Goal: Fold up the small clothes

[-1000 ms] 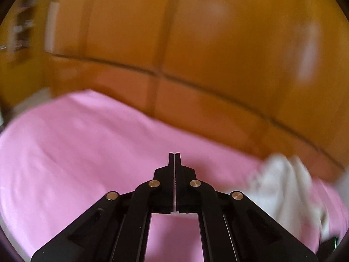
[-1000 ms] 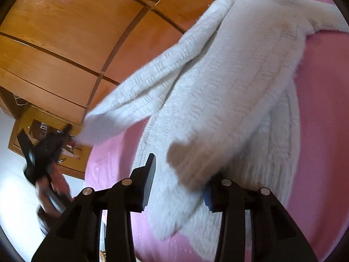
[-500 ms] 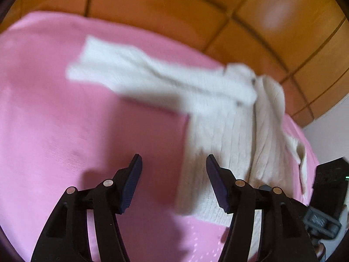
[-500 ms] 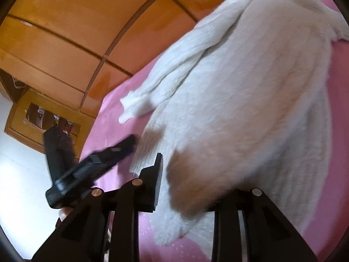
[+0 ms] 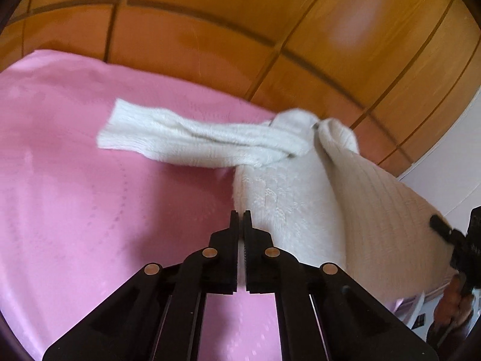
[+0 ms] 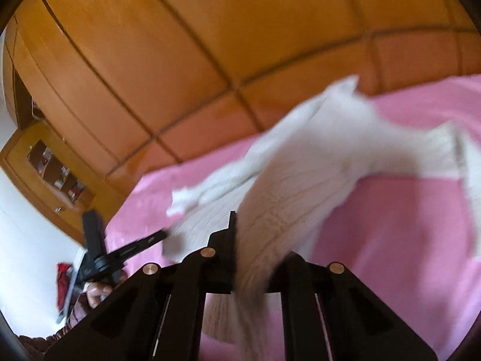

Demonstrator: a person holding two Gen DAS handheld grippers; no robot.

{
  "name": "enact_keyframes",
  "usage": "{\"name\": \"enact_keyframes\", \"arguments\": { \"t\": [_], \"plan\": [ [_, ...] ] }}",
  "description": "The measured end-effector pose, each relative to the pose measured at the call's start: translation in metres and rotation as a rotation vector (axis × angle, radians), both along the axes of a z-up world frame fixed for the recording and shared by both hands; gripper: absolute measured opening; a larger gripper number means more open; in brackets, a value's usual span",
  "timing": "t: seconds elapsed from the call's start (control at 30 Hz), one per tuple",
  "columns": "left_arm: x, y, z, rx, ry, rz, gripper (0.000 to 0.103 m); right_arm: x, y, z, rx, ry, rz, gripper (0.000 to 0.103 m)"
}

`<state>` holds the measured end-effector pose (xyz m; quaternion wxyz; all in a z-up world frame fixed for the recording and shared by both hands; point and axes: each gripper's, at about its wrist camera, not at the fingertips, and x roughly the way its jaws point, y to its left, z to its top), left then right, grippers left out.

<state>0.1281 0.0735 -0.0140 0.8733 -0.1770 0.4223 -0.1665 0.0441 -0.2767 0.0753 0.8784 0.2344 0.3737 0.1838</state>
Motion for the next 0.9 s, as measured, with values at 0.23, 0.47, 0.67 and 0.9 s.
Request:
{"name": "enact_keyframes", "arguments": {
  "t": [0.23, 0.47, 0.67, 0.9],
  "plan": [
    [-0.061, 0.04, 0.019, -0.046, -0.047, 0.054, 0.0, -0.055, -0.085, 0.006, -0.006, -0.005, -0.189, 0.006],
    [-0.046, 0.044, -0.017, -0.134, 0.052, 0.127, 0.075, -0.058, -0.089, -0.052, 0.052, 0.12, -0.263, 0.006],
    [0.001, -0.005, -0.048, -0.121, 0.131, 0.044, 0.068, -0.054, -0.08, -0.055, 0.058, 0.117, -0.262, 0.006],
    [0.039, -0.054, -0.072, 0.022, 0.164, -0.041, 0.005, -0.045, -0.087, -0.05, 0.037, 0.112, -0.257, 0.006]
  ]
}}
